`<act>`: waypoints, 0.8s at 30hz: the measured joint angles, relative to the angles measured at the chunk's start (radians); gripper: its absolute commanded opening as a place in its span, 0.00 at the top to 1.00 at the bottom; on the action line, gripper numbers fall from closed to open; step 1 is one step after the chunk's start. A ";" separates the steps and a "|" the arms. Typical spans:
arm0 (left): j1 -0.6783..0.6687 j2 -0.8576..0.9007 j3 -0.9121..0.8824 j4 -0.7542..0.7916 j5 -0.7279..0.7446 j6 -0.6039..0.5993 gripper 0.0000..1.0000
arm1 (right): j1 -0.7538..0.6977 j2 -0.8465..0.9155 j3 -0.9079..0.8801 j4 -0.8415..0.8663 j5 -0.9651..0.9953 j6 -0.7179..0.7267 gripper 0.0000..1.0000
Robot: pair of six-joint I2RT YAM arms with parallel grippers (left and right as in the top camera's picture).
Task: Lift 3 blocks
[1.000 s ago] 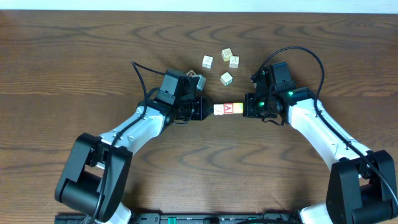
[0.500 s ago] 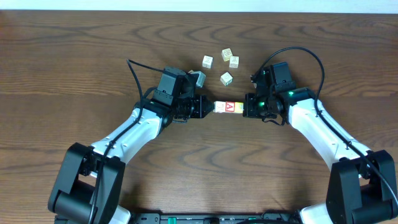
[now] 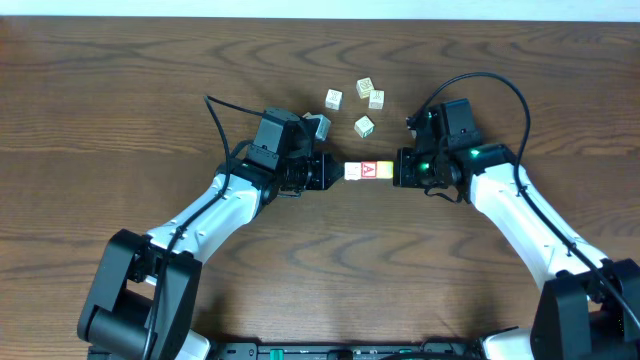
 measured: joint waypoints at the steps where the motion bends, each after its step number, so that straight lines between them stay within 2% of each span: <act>1: 0.000 0.000 0.000 0.000 -0.001 -0.001 0.93 | 0.000 -0.003 0.000 -0.001 0.000 0.000 0.99; 24: -0.003 0.000 0.000 -0.001 -0.003 -0.003 0.93 | 0.002 -0.003 0.002 -0.007 0.009 0.000 0.99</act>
